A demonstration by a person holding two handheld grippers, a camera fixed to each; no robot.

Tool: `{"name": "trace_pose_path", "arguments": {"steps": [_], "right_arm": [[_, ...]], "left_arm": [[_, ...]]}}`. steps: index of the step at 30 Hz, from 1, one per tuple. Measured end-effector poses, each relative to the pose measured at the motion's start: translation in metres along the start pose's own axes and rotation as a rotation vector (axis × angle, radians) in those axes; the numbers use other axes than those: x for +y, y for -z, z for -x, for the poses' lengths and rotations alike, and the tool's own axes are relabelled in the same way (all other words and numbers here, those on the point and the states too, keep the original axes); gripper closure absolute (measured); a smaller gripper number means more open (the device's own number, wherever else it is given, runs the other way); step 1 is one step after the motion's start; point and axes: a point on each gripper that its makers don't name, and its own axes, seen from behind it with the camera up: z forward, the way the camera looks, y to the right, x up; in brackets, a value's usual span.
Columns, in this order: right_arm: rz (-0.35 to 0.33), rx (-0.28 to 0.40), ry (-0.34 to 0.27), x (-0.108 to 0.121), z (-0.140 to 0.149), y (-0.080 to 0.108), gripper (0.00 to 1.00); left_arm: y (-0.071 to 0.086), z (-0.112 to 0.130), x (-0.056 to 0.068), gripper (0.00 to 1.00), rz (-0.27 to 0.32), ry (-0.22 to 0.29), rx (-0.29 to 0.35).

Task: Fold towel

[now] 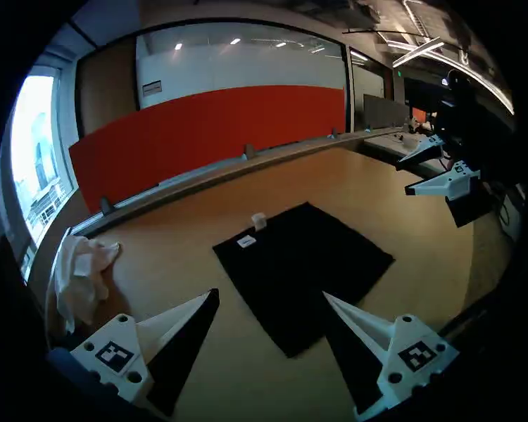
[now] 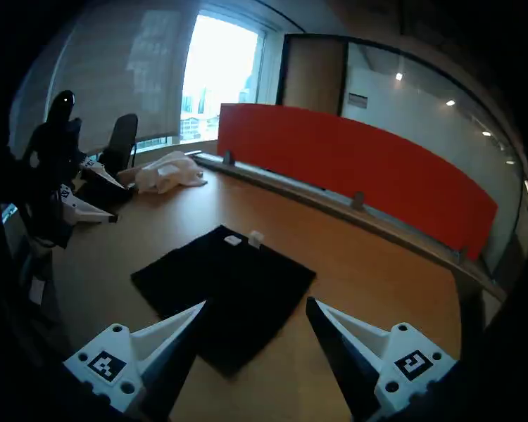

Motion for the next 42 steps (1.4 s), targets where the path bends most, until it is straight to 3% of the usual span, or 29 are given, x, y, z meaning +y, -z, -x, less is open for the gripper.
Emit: {"name": "trace_pose_path", "arguments": {"steps": [9,24,33,42], "right_arm": [[-0.047,-0.067,0.023,-0.014,0.039,-0.022,0.00],[-0.116,-0.195,0.013,-0.039,0.105,-0.055,0.00],[-0.147,-0.262,-0.010,-0.045,0.134,-0.065,0.01],[-0.170,-0.300,0.006,-0.045,0.147,-0.066,0.05]], "left_arm": [[-0.026,0.036,0.019,0.02,0.050,-0.023,-0.068],[-0.063,0.094,0.029,0.02,0.096,-0.037,-0.193],[-0.077,0.120,0.034,0.02,0.117,-0.042,-0.263],[-0.083,0.130,0.041,0.03,0.134,-0.045,-0.303]]}}
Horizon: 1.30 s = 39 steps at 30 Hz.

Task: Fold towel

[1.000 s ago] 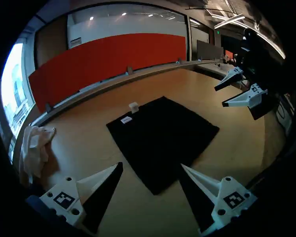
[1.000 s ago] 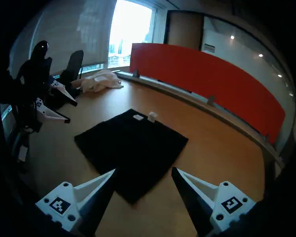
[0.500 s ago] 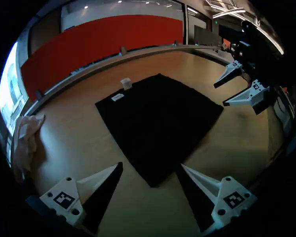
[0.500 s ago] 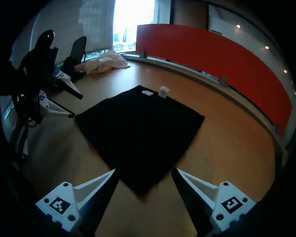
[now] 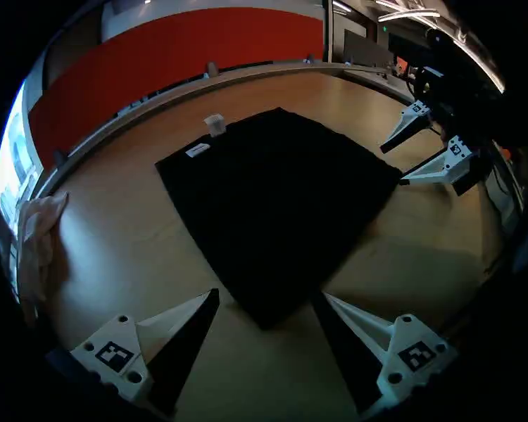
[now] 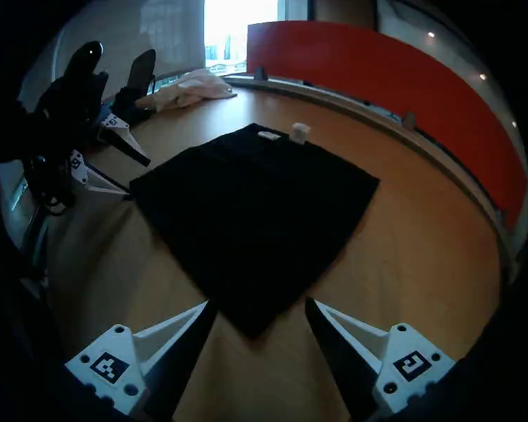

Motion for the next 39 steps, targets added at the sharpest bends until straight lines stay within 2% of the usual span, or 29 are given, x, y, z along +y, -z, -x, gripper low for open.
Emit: {"name": "trace_pose_path", "arguments": {"steps": [9,17,20,24,28,30,36,39], "right_arm": [[-0.006,-0.014,0.005,0.002,0.005,-0.004,0.07],[-0.022,-0.011,-0.001,0.001,0.008,-0.003,0.14],[-0.022,-0.014,-0.004,0.002,0.009,-0.002,0.21],[-0.021,-0.023,-0.007,0.004,0.009,-0.002,0.36],[-0.024,-0.026,-0.005,0.003,0.010,-0.001,0.53],[-0.026,-0.026,-0.004,0.002,0.009,-0.001,0.57],[-0.029,-0.027,-0.007,-0.001,0.009,0.000,0.69],[-0.029,-0.029,-0.013,-0.001,0.009,0.001,0.77]], "left_arm": [[-0.002,0.003,0.000,0.03,0.014,0.040,-0.011],[-0.002,0.003,0.000,0.03,0.018,0.035,-0.016],[-0.002,0.004,0.000,0.03,0.017,0.035,-0.024],[-0.001,0.004,0.001,0.07,0.016,0.038,-0.031],[-0.001,0.005,0.003,0.22,0.017,0.037,-0.042],[0.000,0.005,0.005,0.26,0.017,0.036,-0.049],[-0.001,0.004,0.011,0.46,0.022,0.031,-0.053],[0.000,0.003,0.012,0.49,0.020,0.030,-0.053]]}}
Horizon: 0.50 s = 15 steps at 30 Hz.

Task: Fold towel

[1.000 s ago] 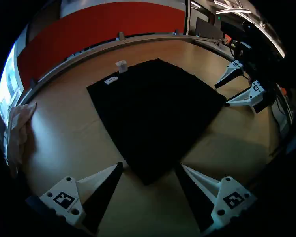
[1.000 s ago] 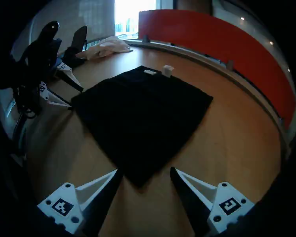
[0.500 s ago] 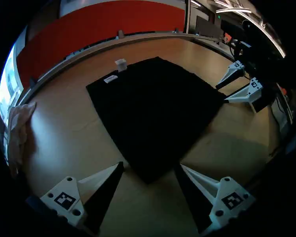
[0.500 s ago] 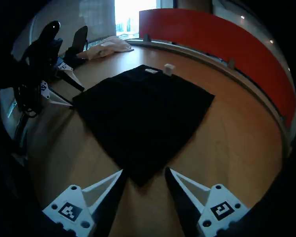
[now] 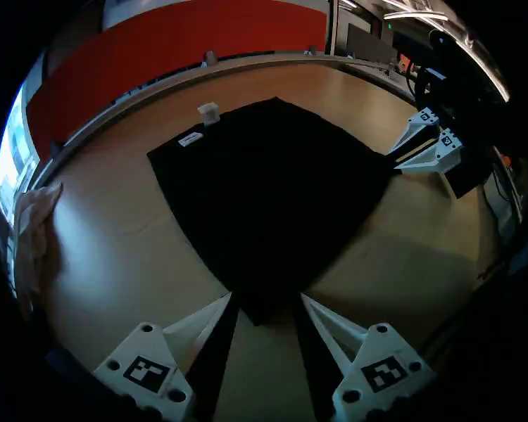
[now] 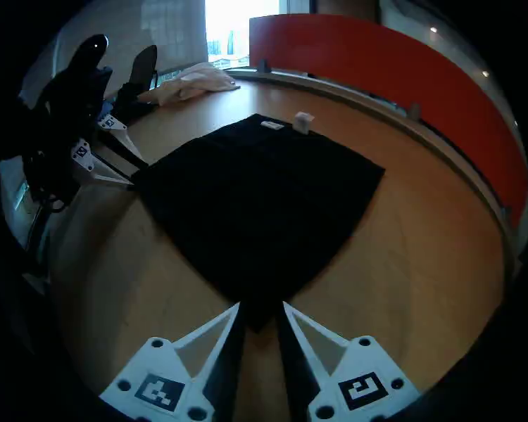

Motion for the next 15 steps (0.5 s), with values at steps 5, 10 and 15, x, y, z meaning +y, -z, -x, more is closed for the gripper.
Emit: {"name": "trace_pose_path", "arguments": {"steps": [5,10,15], "right_arm": [[-0.032,0.004,-0.022,-0.008,0.000,0.001,0.83],[-0.027,0.036,-0.037,-0.009,-0.008,0.004,0.84],[-0.004,0.063,-0.039,-0.005,-0.016,0.012,0.85]], "left_arm": [[-0.001,-0.001,-0.004,0.84,-0.016,0.023,-0.004],[0.001,-0.001,-0.003,0.86,-0.019,0.040,-0.010],[0.005,-0.004,0.000,0.86,-0.014,0.047,-0.008]]}}
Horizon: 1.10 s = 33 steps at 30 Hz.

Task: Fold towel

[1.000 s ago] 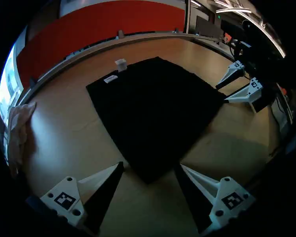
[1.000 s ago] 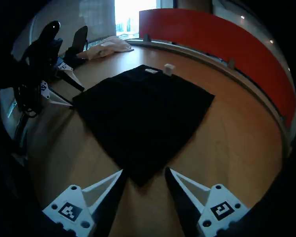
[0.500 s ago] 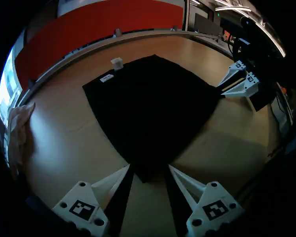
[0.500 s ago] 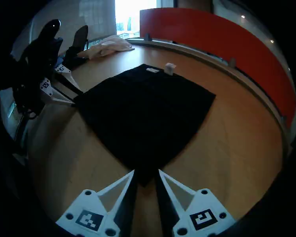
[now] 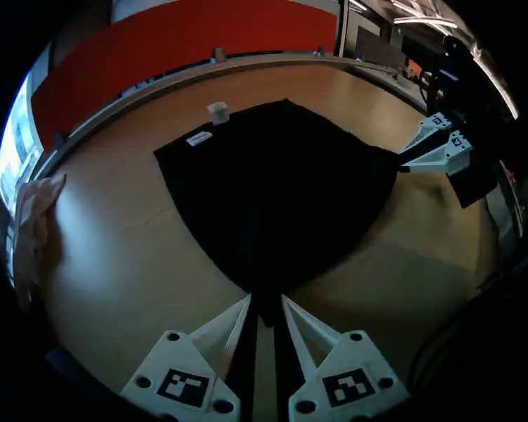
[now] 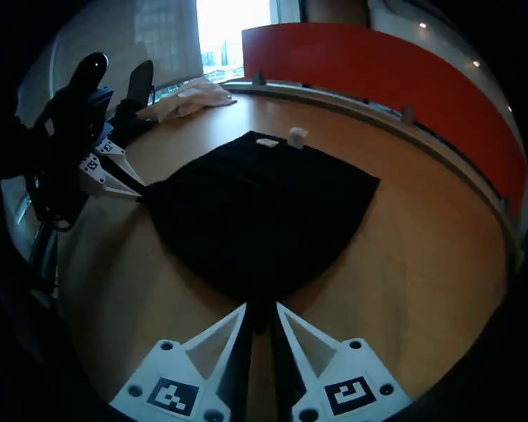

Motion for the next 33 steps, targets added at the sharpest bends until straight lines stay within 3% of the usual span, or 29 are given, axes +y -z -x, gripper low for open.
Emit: {"name": "trace_pose_path", "arguments": {"steps": [12,33], "right_arm": [[0.023,0.055,0.017,0.000,-0.027,0.029,0.85],[0.012,0.070,0.056,-0.021,-0.047,0.089,0.85]], "left_arm": [[0.033,-0.028,-0.001,0.87,-0.027,0.027,0.052],[0.089,-0.040,0.026,0.87,-0.003,0.047,0.060]]}}
